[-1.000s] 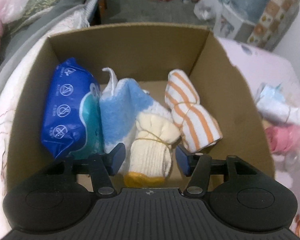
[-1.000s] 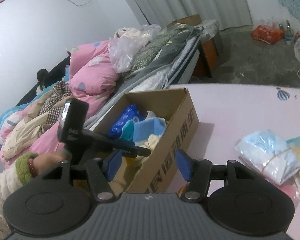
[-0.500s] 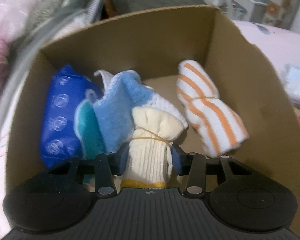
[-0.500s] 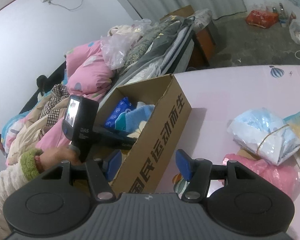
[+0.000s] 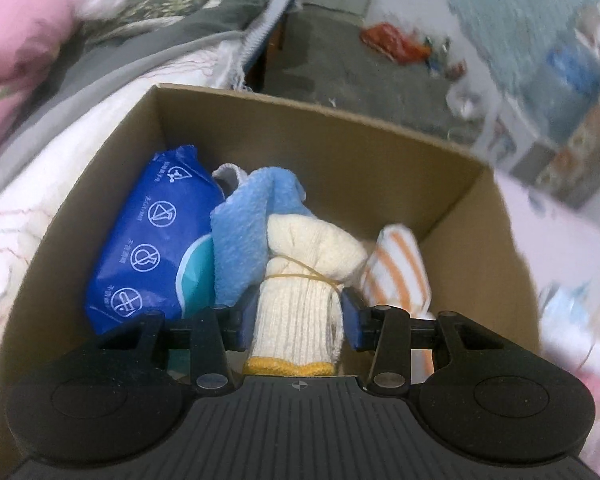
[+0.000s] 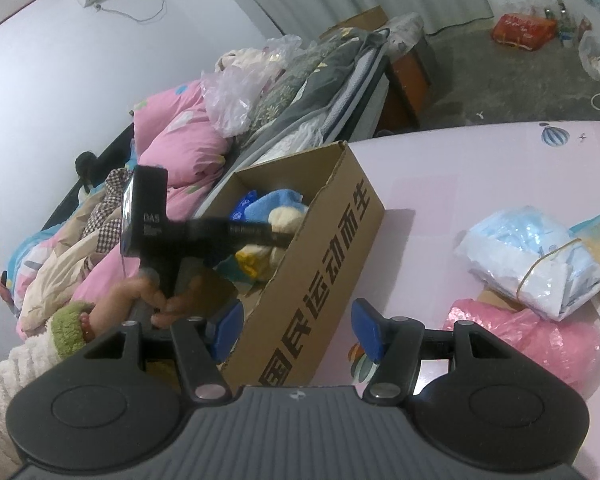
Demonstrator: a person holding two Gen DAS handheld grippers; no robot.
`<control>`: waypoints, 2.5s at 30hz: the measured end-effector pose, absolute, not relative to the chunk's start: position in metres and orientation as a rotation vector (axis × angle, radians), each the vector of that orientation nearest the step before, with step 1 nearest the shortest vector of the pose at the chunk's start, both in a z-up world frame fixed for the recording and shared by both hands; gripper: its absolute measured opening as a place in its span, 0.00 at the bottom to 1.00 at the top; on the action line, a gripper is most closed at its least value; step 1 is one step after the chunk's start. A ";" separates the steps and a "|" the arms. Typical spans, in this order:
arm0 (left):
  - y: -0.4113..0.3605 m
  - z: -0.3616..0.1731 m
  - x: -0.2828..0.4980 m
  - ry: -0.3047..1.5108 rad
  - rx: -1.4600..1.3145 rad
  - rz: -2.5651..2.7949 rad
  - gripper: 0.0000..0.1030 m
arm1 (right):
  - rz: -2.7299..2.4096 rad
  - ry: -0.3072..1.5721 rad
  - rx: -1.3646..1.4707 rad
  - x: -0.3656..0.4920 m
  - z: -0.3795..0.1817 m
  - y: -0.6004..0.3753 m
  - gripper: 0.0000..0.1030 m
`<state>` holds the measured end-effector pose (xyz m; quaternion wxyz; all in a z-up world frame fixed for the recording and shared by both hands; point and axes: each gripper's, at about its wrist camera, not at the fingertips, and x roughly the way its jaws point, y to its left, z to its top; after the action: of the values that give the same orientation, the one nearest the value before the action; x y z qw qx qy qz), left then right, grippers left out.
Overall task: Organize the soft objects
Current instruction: 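Release the cream sock with the left tool while the right tool releases the striped sock, then withdraw both open tools from the box back over the table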
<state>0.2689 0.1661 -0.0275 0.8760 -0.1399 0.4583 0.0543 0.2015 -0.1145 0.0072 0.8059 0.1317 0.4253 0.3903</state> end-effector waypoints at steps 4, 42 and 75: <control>0.168 -0.029 0.273 0.920 -0.370 0.123 0.41 | 0.841 0.910 0.283 0.199 0.008 -0.114 0.71; 0.115 0.073 0.041 0.653 -0.289 -0.065 1.00 | 0.537 0.930 0.152 0.223 -0.025 -0.192 0.70; 0.054 -0.011 -0.043 0.664 -0.164 -0.120 0.99 | 0.404 1.026 0.633 0.164 -0.093 -0.283 0.24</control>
<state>-0.0433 0.0538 -0.0107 0.9404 -0.0805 0.3252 -0.0587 0.1639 -0.2831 -0.0932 0.8047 0.2954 0.4791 0.1887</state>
